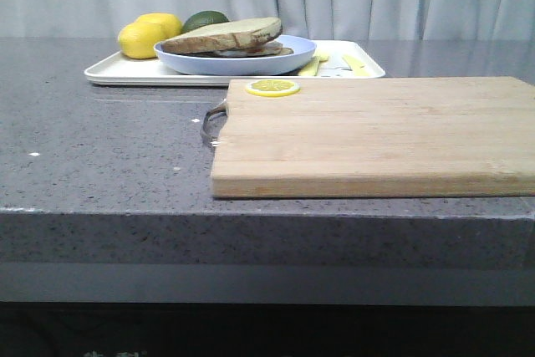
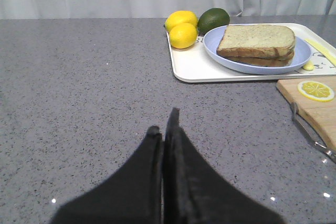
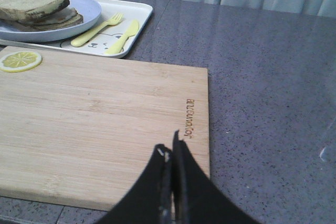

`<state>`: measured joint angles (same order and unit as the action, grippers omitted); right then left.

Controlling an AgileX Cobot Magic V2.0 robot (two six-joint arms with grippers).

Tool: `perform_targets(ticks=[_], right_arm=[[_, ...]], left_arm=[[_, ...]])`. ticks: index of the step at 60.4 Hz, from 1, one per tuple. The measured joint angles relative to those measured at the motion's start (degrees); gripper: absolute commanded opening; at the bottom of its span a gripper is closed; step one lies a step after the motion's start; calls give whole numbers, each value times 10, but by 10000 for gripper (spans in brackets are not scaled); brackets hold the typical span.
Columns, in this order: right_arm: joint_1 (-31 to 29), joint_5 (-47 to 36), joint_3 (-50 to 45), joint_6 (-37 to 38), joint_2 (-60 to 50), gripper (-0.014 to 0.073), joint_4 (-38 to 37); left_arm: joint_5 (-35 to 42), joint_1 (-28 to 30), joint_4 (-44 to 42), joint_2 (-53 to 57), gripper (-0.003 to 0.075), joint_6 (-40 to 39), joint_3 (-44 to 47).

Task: Place bread and move sandwich to tray

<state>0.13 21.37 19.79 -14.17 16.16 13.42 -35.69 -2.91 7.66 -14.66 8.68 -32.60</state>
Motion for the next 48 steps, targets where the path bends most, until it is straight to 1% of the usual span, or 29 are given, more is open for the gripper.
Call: perform_targets(ticks=[30, 38, 42, 46, 48], right_arm=[[0, 0, 0, 0, 0, -79, 0], [0, 0, 0, 0, 0, -79, 0], [0, 0, 0, 0, 0, -79, 0], [0, 0, 0, 0, 0, -79, 0], [0, 0, 0, 0, 0, -79, 0]], left_arm=[[2, 0, 0, 0, -19, 0, 1], [6, 0, 20, 0, -19, 0, 1], [20, 0, 30, 1, -19, 0, 5], [54, 0, 34, 9, -19, -4, 19], [80, 0, 29, 18, -19, -19, 35]])
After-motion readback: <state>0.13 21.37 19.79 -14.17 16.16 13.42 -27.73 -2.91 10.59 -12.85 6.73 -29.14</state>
